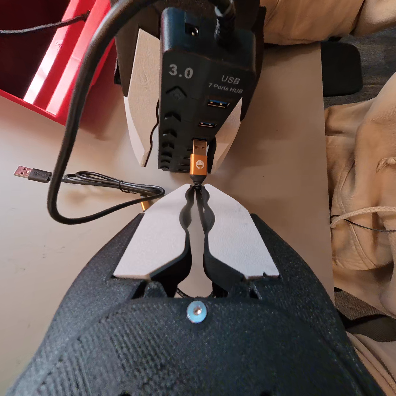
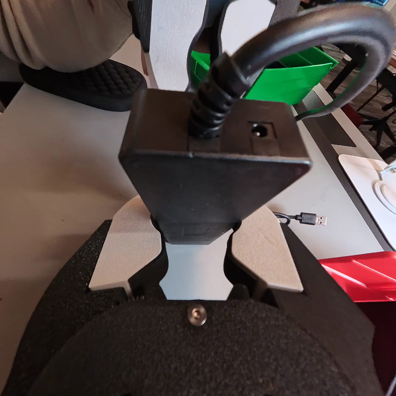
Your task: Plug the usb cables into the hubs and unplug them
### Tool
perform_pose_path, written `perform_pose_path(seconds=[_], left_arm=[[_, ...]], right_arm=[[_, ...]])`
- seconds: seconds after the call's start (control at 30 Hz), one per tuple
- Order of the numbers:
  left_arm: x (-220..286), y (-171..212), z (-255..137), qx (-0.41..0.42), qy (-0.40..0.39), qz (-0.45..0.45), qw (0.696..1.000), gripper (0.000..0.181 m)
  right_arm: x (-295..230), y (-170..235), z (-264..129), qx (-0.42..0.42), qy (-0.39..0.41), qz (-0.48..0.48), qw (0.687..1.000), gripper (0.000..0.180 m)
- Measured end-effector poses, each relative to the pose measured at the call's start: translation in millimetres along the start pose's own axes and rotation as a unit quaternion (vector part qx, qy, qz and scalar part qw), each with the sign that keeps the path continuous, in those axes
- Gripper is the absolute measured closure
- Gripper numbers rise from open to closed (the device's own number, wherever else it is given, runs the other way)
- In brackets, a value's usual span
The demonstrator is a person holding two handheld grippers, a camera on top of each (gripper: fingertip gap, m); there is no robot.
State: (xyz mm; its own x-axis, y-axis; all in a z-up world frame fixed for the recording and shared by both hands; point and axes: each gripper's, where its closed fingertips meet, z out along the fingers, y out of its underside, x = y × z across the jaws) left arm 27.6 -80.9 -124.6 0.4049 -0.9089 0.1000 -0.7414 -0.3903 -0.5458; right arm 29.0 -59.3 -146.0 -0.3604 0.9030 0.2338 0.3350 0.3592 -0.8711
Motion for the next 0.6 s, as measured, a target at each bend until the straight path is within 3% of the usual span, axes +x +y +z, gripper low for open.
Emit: perform_pose_path(seconds=[0.03, 0.27, 0.6], left_arm=[[0.2, -2.0, -2.0, 0.008, 0.000, 0.001, 1.000, 0.174], [0.1, -10.1, -8.8, 0.039, -0.006, 0.006, 0.999, 0.174], [5.7, -26.4, -16.7, 0.130, 0.066, -0.028, 0.989, 0.174]], right_arm=[[0.6, 0.3, -0.3, -0.002, 0.003, -0.002, 1.000, 0.116], [1.1, -0.7, -0.6, 0.002, 0.005, 0.001, 1.000, 0.116], [2.6, -13.3, -6.6, 0.041, 0.007, 0.010, 0.999, 0.116]])
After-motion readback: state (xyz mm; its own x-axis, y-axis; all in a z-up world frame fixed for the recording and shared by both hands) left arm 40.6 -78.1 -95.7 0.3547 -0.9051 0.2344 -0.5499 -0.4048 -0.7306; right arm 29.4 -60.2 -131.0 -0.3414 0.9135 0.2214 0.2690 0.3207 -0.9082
